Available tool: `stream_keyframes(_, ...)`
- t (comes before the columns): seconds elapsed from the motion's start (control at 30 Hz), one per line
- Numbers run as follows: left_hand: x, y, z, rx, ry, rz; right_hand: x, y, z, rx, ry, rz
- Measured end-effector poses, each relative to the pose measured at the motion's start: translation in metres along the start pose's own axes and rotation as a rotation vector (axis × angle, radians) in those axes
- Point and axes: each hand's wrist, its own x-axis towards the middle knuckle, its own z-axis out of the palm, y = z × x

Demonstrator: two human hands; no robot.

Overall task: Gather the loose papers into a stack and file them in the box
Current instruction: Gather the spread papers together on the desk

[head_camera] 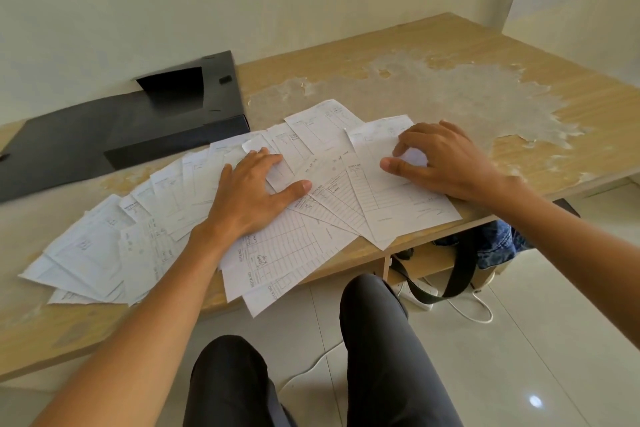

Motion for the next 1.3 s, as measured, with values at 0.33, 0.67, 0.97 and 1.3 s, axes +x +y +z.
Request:
stream_keyframes(0.33, -0.014, 0.0, -0.023, -0.054, 0.023, -0.021, -0.024, -0.017, -0.003, -0.065, -0.077, 0.092)
stream_keyframes(0.67, -0.049, -0.015, -0.023, -0.046, -0.106, 0.069, -0.021, -0.043, 0.002, 0.04, -0.251, 0.021)
stream_keyframes(0.97, -0.059, -0.022, -0.02, -0.047, -0.121, 0.071, -0.023, -0.062, 0.006, 0.012, -0.189, -0.021)
stream_keyframes(1.3, -0.064, -0.027, -0.02, -0.038, -0.124, 0.061, -0.027, -0.069, 0.012, -0.107, -0.242, 0.03)
